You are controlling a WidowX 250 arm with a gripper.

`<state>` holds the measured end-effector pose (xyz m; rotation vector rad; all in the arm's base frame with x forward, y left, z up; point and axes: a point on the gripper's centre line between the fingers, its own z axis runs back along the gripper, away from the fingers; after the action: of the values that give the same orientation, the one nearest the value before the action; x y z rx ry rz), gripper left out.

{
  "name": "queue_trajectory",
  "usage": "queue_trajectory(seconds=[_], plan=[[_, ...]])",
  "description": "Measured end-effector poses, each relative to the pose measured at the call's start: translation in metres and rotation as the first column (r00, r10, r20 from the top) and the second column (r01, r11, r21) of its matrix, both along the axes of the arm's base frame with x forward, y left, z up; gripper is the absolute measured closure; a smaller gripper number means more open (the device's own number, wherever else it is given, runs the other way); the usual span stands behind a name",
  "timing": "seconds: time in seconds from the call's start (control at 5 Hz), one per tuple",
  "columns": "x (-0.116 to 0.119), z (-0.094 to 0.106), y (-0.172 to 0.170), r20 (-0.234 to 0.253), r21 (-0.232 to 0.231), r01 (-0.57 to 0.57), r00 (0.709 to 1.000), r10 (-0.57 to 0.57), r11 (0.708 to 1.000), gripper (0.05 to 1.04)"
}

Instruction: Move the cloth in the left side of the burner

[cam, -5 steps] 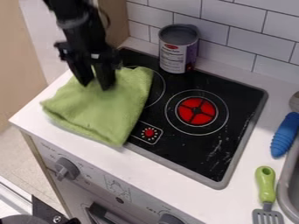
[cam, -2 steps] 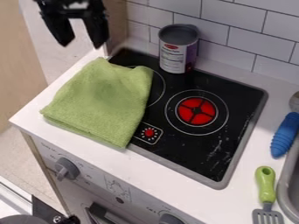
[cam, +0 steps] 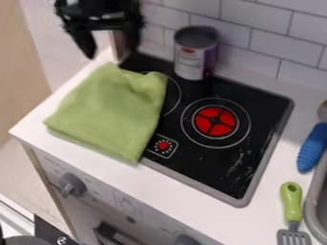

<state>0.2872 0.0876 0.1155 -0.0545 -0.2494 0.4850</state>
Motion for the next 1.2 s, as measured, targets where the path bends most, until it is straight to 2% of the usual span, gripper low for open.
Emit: queue_trajectory(seconds=[0.2,0.4,0.6,0.8,1.2], plan=[[0.017,-0.011,-0.007,0.019,-0.036,-0.205,0.978,0.205,0.978,0.087],[0.033,-0.015,-0.008,0.064,-0.006,-0.345,0.936,0.345,0.938,0.087],[0.044,-0.024,-0.010,0.089,0.029,-0.425,0.903,0.421,0.905,0.087],[0.055,-0.030,-0.005,0.116,0.042,-0.517,0.852,0.510,0.855,0.087],[0.077,-0.033,-0.005,0.149,0.064,-0.629,0.773,0.616,0.774,0.087]])
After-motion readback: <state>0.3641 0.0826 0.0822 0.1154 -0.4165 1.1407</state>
